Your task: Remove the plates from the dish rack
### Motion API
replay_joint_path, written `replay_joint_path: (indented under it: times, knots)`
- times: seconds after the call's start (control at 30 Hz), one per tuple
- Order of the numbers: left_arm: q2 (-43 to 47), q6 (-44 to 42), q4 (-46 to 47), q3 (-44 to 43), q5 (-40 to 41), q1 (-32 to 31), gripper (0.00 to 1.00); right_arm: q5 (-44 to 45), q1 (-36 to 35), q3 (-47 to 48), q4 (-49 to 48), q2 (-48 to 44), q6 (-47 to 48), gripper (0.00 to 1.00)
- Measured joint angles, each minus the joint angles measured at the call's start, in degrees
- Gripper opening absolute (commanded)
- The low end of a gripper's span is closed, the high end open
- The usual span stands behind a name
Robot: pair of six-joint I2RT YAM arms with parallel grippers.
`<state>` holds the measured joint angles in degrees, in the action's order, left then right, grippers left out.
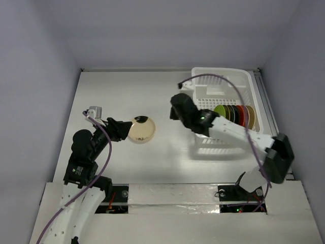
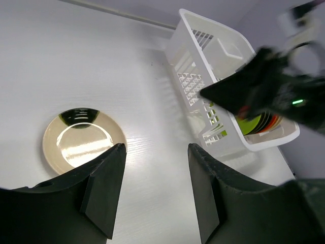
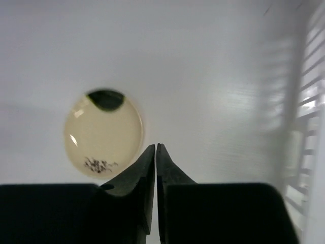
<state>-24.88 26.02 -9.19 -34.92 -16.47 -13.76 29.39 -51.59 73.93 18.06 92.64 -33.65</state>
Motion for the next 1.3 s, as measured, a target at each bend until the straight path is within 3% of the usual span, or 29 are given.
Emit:
replay_joint_path:
  times: [0.2,0.3,0.57,1.1,1.3]
  knots:
    - [0.02,0.00,0.02,0.00,-0.02,0.00,0.48,7.13,9.35,-2.95,3.41,-18.43,2.12,0.00]
    - [0.04,0.00,0.07,0.00,-0.04,0.00,0.49,9.20,16.59,-7.91,5.90,-22.25,3.26,0.07]
    - [0.02,0.00,0.15,0.00,-0.04,0.00,0.49,9.11,23.87,-12.35,13.51,-19.67,7.28,0.22]
    - [0.04,0.00,0.17,0.00,-0.04,0.00,0.48,9.92,26.40,-11.43,15.13,-16.13,9.35,0.24]
    - [0.04,0.00,0.17,0.00,-0.04,0.00,0.48,8.50,26.51,-11.67,16.37,-18.93,9.35,0.24]
